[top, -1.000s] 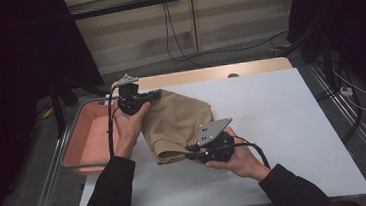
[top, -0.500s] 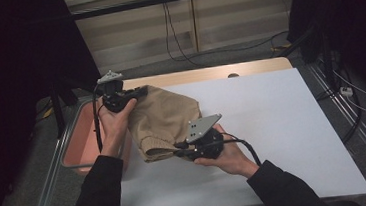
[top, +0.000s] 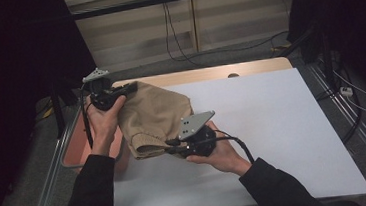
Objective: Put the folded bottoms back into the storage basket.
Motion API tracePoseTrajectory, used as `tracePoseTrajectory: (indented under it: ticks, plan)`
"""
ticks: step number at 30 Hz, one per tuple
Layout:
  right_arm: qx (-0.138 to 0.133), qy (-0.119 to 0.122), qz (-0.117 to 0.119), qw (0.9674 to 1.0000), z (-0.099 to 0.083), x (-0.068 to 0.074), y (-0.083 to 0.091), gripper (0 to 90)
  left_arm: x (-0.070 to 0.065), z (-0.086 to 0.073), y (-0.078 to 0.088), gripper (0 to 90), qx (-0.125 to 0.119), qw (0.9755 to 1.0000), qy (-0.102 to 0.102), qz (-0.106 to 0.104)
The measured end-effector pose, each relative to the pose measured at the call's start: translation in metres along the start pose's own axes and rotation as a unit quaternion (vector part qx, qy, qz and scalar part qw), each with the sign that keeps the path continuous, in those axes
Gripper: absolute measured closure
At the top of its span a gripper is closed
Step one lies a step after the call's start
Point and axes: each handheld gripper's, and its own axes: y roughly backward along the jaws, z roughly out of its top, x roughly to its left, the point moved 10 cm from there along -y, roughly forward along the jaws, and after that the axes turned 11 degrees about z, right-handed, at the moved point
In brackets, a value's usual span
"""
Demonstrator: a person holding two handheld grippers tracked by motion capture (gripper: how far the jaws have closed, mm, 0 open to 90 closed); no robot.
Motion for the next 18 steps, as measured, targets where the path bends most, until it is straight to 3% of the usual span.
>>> tracePoseTrajectory:
  ticks: [5, 18]
  plan:
    - [-0.004, 0.005, 0.000, 1.0000, 0.010, -0.002, -0.006, 78.5, 0.013, 0.005, 0.007, 87.0, -0.004, 0.9998, 0.005, 0.020]
    - [-0.008, 0.012, 0.007, 0.9999, 0.028, -0.004, -0.021, 78.5, 0.034, 0.014, 0.022, 87.0, -0.018, 0.9990, 0.014, 0.040]
